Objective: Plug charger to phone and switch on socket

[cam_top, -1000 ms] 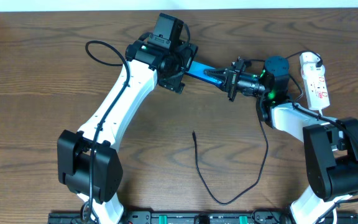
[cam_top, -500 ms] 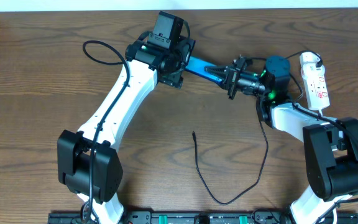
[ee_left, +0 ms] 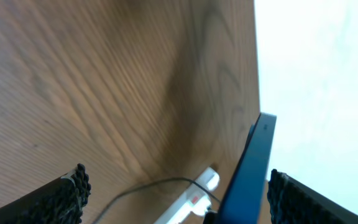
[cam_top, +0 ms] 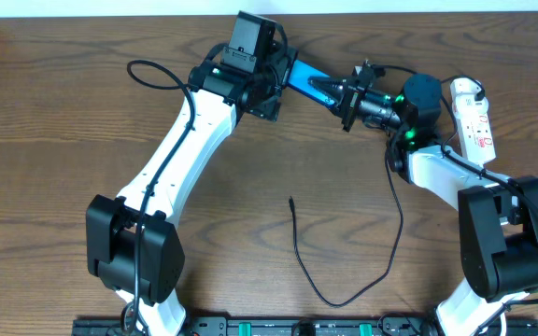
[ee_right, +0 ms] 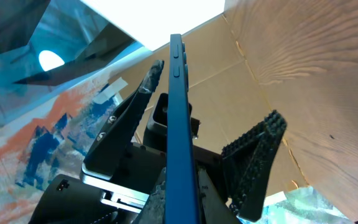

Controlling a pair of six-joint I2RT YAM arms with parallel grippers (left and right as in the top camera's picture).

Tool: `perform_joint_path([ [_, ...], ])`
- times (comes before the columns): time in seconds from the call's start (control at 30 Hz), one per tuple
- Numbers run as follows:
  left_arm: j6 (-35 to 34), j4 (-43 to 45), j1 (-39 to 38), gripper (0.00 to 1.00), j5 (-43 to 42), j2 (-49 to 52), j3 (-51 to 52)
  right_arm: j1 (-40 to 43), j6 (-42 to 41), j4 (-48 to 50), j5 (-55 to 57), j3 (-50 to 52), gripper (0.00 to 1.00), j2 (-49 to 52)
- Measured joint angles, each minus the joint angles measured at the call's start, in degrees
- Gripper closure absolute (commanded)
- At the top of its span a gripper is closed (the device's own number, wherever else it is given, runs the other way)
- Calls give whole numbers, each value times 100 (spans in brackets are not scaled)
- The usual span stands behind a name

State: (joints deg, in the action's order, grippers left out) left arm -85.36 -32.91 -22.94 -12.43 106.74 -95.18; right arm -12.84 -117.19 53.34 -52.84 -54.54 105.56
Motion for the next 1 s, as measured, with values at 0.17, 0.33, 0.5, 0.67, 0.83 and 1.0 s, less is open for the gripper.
perform_joint_path([
  [0.17,15,304,0,8,-273,0,0,0,-2,2,35,-74,99,0],
  [0.33,31,769,2,8,-570,0,0,2,0,7,98,-101,99,0],
  [0.5,31,1045,2,8,-761,0,0,2,0,2,190,-118,99,2],
  [0.67,122,1123,7,8,-828,0,0,2,0,9,317,-219,99,2],
  [0.83,271,1143,111,8,-826,0,0,31,0,7,382,-232,99,2],
  [1.0,315,1425,282,8,-844,0,131,111,0,4,389,-232,99,2],
])
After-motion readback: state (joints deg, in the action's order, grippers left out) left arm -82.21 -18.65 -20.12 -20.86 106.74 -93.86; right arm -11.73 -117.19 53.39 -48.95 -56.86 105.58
